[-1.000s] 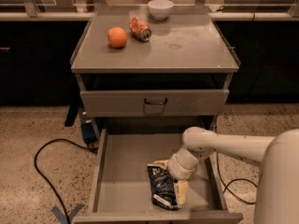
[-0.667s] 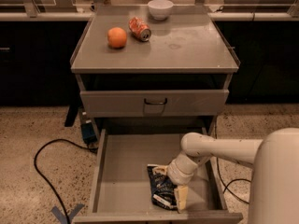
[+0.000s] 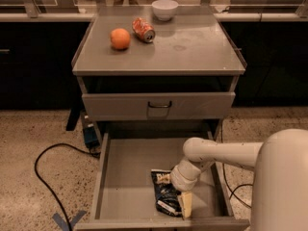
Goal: Pick blue chip bag from middle drawer and place on counter
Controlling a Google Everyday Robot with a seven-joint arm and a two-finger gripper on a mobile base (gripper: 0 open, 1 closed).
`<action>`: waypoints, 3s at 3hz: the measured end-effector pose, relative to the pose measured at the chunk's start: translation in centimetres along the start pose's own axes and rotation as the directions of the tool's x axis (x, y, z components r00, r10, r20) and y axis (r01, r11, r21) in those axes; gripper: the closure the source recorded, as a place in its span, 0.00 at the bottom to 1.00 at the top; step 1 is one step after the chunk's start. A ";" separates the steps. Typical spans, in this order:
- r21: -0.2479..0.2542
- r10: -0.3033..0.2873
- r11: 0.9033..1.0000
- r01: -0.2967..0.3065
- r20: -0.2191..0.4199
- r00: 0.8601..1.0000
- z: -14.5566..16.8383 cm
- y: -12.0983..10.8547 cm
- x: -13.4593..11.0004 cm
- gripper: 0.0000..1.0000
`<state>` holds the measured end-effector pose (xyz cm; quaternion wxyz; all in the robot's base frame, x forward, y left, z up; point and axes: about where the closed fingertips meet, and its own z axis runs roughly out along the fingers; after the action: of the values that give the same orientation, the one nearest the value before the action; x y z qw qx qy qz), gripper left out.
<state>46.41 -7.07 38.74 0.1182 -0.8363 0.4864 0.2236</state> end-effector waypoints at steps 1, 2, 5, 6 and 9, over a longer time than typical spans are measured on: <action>0.000 0.000 1.000 0.000 0.000 1.000 0.0 0.0 0.0 0.43; 0.000 0.000 1.000 0.000 0.000 1.000 0.0 0.0 0.0 0.39; 0.079 -0.083 0.993 0.092 -0.112 0.990 -5.5 -2.0 -0.9 0.00; 0.050 -0.096 0.993 0.105 -0.152 0.984 -5.2 -1.9 0.1 0.00; 0.025 -0.082 0.996 0.088 -0.172 0.982 -1.1 -3.6 4.4 0.00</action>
Offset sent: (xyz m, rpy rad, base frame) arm 0.0000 0.0000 0.0000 0.0000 0.0000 0.0000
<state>51.63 -9.07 37.47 0.0991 -0.8705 0.4621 0.1377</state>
